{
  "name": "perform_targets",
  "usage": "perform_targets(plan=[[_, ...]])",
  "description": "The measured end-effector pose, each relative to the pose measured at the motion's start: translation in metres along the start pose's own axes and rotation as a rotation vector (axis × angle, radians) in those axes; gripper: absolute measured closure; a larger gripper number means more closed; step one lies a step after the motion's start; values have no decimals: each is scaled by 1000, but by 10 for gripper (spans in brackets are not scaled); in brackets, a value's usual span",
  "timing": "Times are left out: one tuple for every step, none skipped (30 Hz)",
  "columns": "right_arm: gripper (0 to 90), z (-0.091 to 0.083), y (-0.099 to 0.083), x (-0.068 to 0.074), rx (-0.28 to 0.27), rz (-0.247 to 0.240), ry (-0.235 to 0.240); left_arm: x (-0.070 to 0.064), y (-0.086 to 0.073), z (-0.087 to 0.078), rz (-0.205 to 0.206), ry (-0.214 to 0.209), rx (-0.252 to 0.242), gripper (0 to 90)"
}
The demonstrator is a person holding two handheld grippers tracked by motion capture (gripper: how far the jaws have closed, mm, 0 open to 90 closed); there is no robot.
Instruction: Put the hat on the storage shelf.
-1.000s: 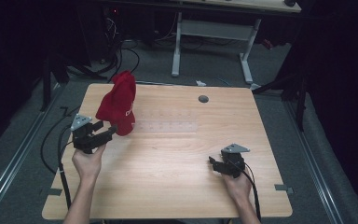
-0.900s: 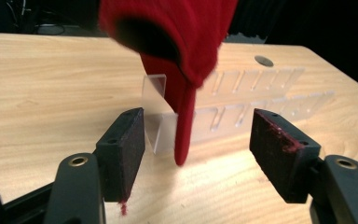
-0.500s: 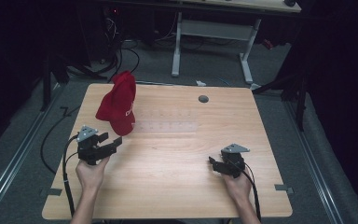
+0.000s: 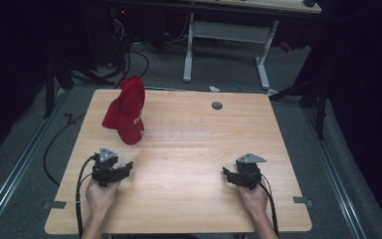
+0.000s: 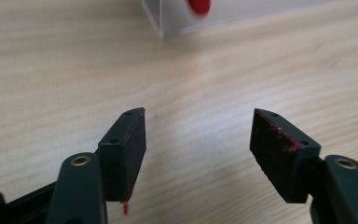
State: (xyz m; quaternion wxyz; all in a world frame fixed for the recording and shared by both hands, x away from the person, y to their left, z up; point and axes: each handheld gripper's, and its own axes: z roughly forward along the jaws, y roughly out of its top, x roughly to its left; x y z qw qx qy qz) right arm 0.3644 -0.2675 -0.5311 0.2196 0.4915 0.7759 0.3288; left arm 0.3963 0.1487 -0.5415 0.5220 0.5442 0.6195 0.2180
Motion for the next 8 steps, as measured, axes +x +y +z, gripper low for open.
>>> perform_targets(plan=[[372,0,0,0,0,0,0,1,-5,1,27,2,-12,342],[372,0,0,0,0,-2,0,1,-6,0,20,-2,-25,323],[371,0,0,0,1,1,0,1,-6,0,19,0,-28,335],[371,0,0,0,0,-2,0,1,-6,0,19,1,-27,337],[371,0,0,0,0,-2,0,1,-6,0,18,1,-27,337],[371,0,0,0,0,-1,0,1,-6,0,18,1,-28,336],[371,0,0,0,0,-1,0,1,-6,0,17,2,-27,334],[370,0,0,0,0,-1,0,1,-6,0,17,3,-28,328]])
